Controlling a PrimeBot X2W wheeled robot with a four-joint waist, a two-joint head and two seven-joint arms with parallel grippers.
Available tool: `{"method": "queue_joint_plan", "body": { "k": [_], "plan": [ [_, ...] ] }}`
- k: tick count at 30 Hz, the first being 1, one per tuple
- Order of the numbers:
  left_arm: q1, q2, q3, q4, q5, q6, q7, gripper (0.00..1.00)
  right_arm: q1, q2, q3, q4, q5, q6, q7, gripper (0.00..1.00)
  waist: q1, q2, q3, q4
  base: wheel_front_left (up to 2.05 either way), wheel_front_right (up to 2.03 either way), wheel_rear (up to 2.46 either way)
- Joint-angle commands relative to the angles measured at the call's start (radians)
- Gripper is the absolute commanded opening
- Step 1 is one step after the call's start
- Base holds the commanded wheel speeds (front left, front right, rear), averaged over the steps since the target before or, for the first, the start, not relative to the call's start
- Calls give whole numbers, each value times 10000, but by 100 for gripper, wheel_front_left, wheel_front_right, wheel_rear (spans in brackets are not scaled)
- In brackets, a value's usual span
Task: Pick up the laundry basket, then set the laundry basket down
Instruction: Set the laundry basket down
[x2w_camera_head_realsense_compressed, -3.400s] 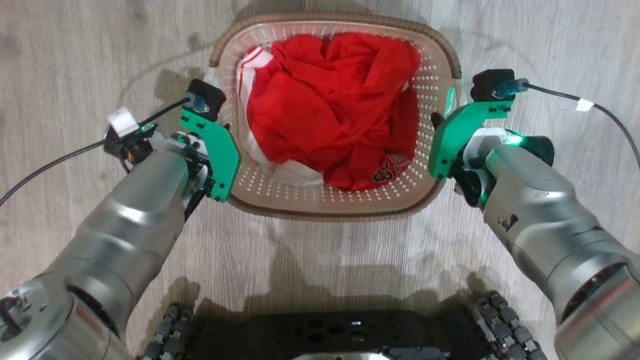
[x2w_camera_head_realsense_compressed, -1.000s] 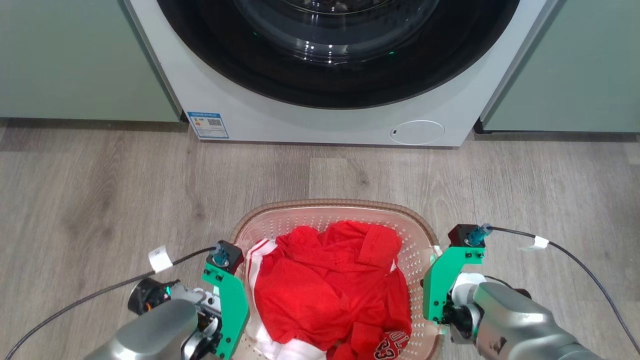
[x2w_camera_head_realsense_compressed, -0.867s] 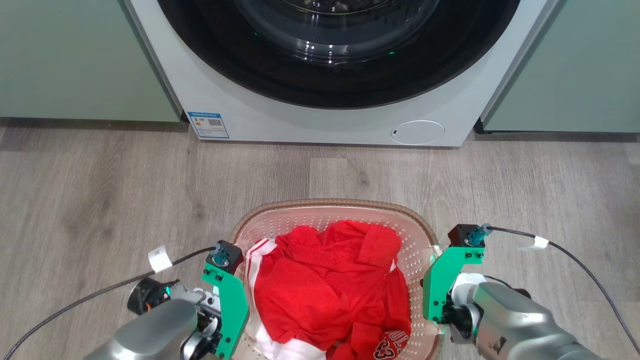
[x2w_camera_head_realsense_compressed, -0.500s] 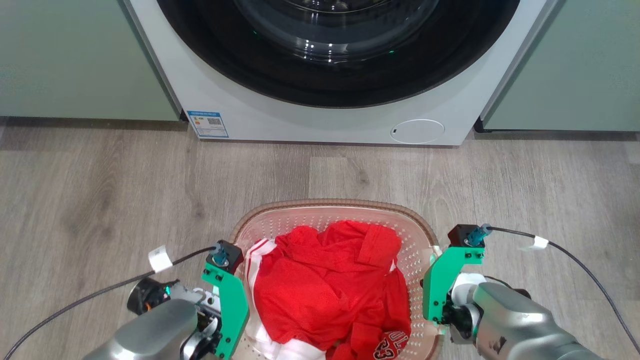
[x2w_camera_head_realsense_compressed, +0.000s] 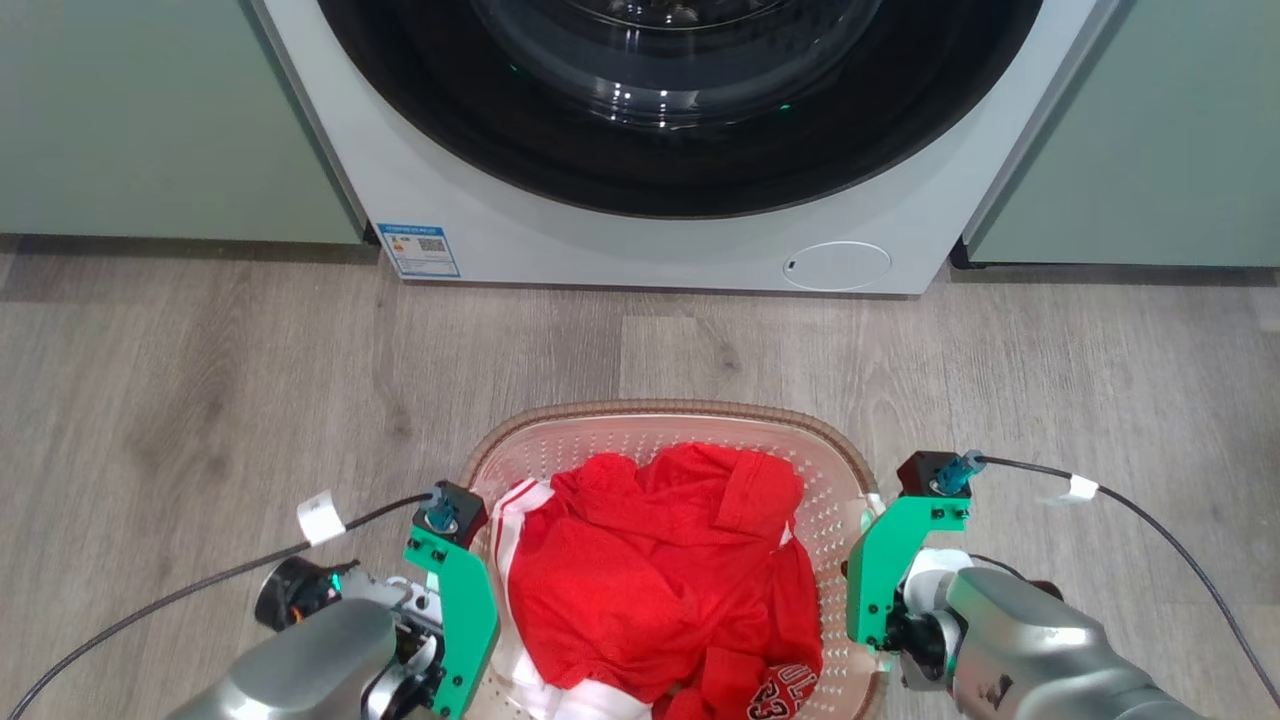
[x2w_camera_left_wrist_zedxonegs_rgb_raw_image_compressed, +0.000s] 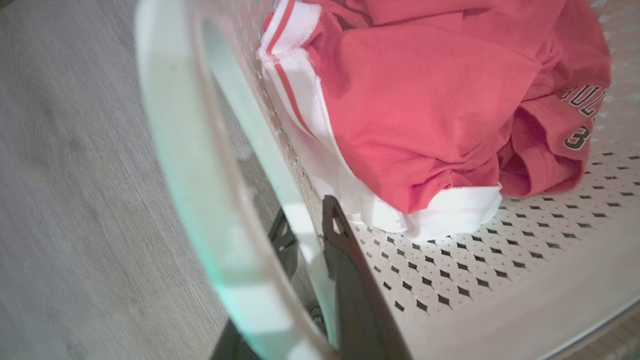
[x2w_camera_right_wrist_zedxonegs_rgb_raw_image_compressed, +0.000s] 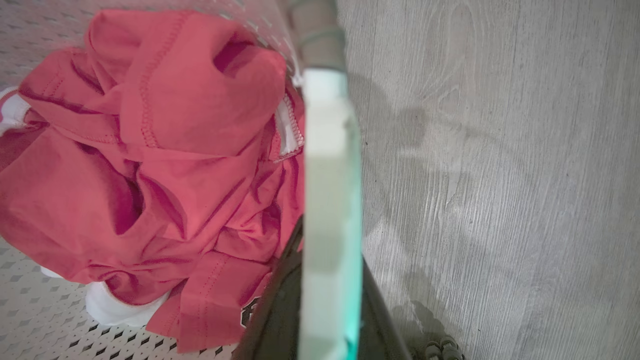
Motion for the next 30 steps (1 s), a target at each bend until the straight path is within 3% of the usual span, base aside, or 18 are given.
{"method": "queue_joint_plan", "body": {
  "k": [1,18,30],
  "plan": [
    [-54,81,4,-501,2,-253,35,0,-590,99,8,-146,37,58,-308,0,1,0,2,8,0,0,0],
    [-125,171,2,-619,38,-194,32,0,-730,99,235,-67,269,58,-486,0,1,0,347,59,0,0,0],
    [-829,62,108,-403,304,-270,-309,0,-1371,99,308,98,414,58,-851,0,1,0,1848,90,0,0,0]
  ]
}}
